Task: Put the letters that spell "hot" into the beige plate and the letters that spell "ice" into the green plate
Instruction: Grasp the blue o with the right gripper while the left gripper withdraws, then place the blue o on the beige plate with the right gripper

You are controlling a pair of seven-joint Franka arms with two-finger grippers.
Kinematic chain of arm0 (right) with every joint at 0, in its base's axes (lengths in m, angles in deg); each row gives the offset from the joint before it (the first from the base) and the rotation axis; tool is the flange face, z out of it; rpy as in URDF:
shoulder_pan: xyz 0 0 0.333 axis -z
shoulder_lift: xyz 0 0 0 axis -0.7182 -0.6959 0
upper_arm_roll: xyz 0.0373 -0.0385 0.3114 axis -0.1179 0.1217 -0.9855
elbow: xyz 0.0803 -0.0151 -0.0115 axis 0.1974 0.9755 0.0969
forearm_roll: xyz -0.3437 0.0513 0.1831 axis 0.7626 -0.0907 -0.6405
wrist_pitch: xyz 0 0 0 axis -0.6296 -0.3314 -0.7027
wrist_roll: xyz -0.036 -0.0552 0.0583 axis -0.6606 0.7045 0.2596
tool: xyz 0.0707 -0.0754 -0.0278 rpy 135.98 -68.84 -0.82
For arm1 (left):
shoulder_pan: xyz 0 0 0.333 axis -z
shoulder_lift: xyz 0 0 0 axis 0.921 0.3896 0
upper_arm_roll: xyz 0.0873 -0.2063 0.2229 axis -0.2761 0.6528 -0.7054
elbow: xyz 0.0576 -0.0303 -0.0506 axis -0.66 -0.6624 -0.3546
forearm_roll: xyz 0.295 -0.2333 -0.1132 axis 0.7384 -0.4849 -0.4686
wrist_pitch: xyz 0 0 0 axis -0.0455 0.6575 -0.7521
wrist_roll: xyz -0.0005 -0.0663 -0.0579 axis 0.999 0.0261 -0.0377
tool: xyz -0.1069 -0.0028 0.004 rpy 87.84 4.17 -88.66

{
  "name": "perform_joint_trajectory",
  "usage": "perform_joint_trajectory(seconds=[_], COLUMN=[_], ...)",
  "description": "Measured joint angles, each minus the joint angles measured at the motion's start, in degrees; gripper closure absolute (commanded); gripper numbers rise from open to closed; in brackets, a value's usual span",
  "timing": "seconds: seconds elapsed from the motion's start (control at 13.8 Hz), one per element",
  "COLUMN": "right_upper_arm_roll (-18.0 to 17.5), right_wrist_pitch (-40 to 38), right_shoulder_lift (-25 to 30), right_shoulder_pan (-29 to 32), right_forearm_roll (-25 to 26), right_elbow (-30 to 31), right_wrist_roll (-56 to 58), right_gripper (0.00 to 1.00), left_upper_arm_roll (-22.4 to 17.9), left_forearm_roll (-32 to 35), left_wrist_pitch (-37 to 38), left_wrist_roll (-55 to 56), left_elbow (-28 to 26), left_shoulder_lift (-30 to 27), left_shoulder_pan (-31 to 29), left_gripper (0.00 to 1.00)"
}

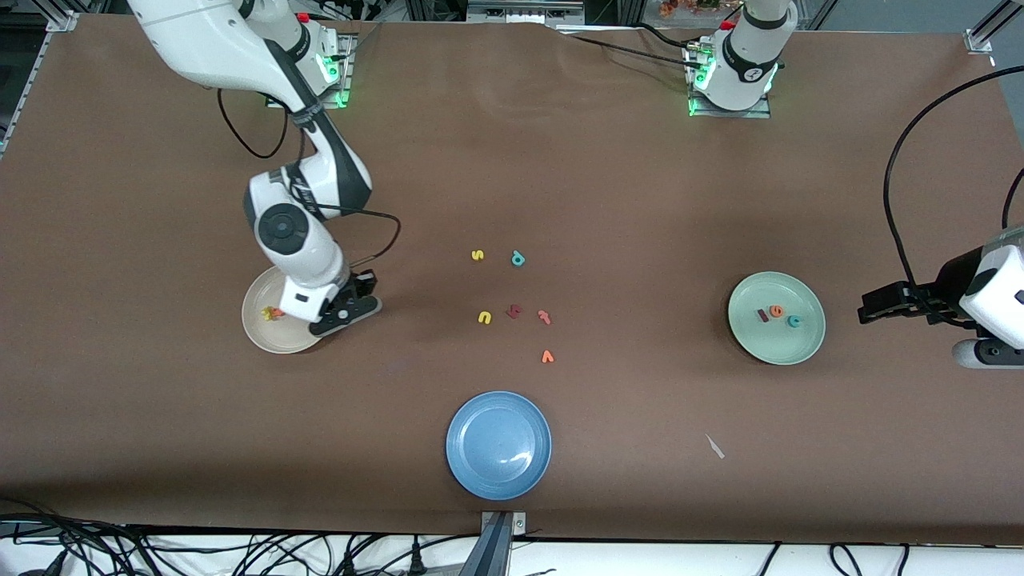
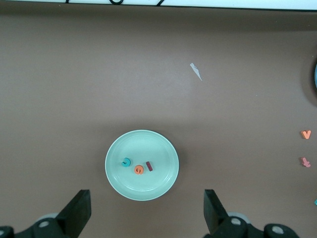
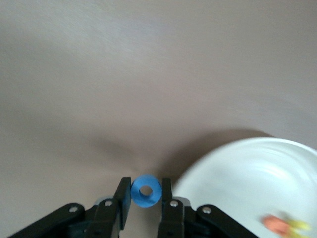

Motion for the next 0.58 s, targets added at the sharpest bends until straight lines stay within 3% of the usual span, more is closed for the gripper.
perform_joint_trajectory(seconds=[0.15,0.29,0.58], right_upper_arm_roll=[1.6,2.5,2.6], right_wrist_pitch=[-1.6,-1.8,-1.8], right_shoulder_lift=[1.7,1.9,1.9], right_shoulder_pan=[1.7,4.3,6.4], right_forearm_roll=[0.0,0.0,-0.9], right_elbow=[0.1,0.4,1.3], right_wrist_roll=[6.3,12.2,13.9], right_gripper=[0.87,0.01,0.00], left_upper_arm_roll=[-0.1,-0.3,-6.5], left_forearm_roll=[0.0,0.0,0.0], left_wrist_pitch=[0.0,0.0,0.5], left_wrist_roll=[-0.1,-0.2,-0.2], left_elbow=[0.0,0.0,-0.2], left_shoulder_lift=[0.0,-0.4,-2.9], left_shoulder_pan=[-0.1,0.6,8.0], left_gripper=[0.00,0.00,0.00])
